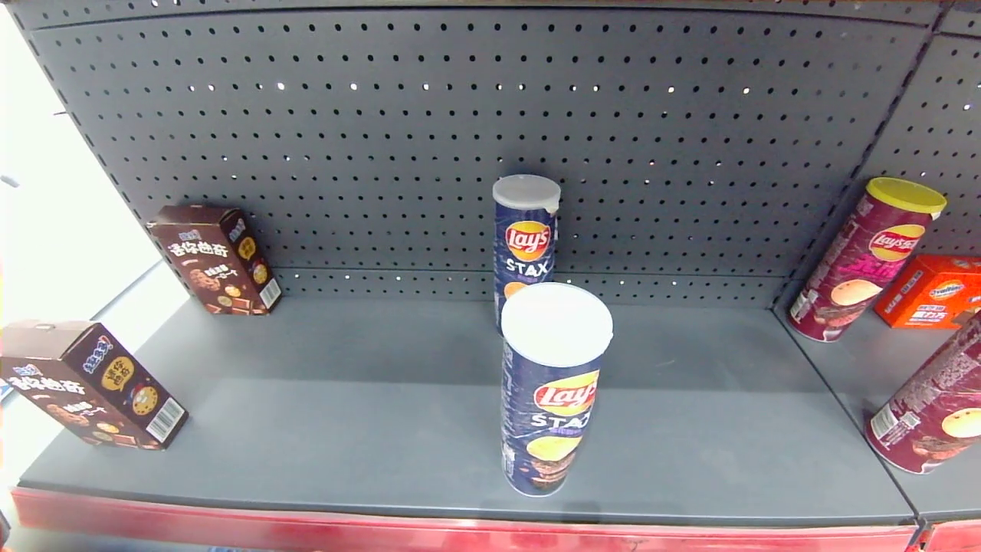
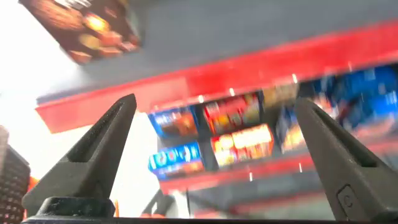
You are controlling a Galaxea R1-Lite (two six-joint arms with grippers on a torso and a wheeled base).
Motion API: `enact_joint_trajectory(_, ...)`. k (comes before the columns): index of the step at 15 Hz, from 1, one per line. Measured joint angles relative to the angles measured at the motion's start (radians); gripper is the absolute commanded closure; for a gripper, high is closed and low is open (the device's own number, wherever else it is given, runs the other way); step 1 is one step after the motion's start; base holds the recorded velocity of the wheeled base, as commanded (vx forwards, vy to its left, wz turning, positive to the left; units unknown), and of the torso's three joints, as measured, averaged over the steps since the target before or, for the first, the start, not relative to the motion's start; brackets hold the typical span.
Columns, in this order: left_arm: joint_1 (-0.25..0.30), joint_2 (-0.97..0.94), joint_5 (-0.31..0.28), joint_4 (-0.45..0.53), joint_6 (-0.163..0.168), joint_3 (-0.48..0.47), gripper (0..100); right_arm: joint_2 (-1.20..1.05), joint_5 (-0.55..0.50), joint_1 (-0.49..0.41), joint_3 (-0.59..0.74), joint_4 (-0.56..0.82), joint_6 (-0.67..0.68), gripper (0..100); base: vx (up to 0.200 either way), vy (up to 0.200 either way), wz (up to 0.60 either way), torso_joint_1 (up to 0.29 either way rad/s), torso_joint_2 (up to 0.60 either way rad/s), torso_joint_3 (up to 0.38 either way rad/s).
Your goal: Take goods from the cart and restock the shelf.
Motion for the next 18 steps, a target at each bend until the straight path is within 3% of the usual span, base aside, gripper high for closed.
enact_joint_trajectory(8,0.033,-0.099,-0.001,0.001,-0.020,0.003,0,0.000,-0.001,0.000,0.000,0.000,0.000,0,0.000,0.000,0.00,0.000,0.00,0.000)
enact_joint_trajectory(12,0.056,-0.146,0.009,0.053,-0.064,0.003,0,0.000,0.000,0.000,0.000,0.000,0.000,0,0.000,0.000,0.00,0.000,0.00,0.000)
enact_joint_trajectory(13,0.057,-0.150,0.009,0.053,-0.084,0.003,0,0.000,0.000,0.000,0.000,0.000,0.000,0,0.000,0.000,0.00,0.000,0.00,0.000)
enact_joint_trajectory(14,0.057,-0.153,0.010,0.053,-0.127,0.003,0,0.000,0.000,0.000,0.000,0.000,0.000,0,0.000,0.000,0.00,0.000,0.00,0.000)
enact_joint_trajectory(16,0.057,-0.154,0.017,0.053,-0.145,0.003,0,0.000,0.000,0.000,0.000,0.000,0.000,0,0.000,0.000,0.00,0.000,0.00,0.000)
enact_joint_trajectory(17,0.057,-0.155,0.042,0.053,-0.146,0.002,0,0.000,0.000,0.000,0.000,0.000,0.000,0,0.000,0.000,0.00,0.000,0.00,0.000)
enact_joint_trajectory(18,0.057,-0.155,0.118,0.053,-0.150,0.002,0,0.000,0.000,0.000,0.000,0.000,0.000,0,0.000,0.000,0.00,0.000,0.00,0.000)
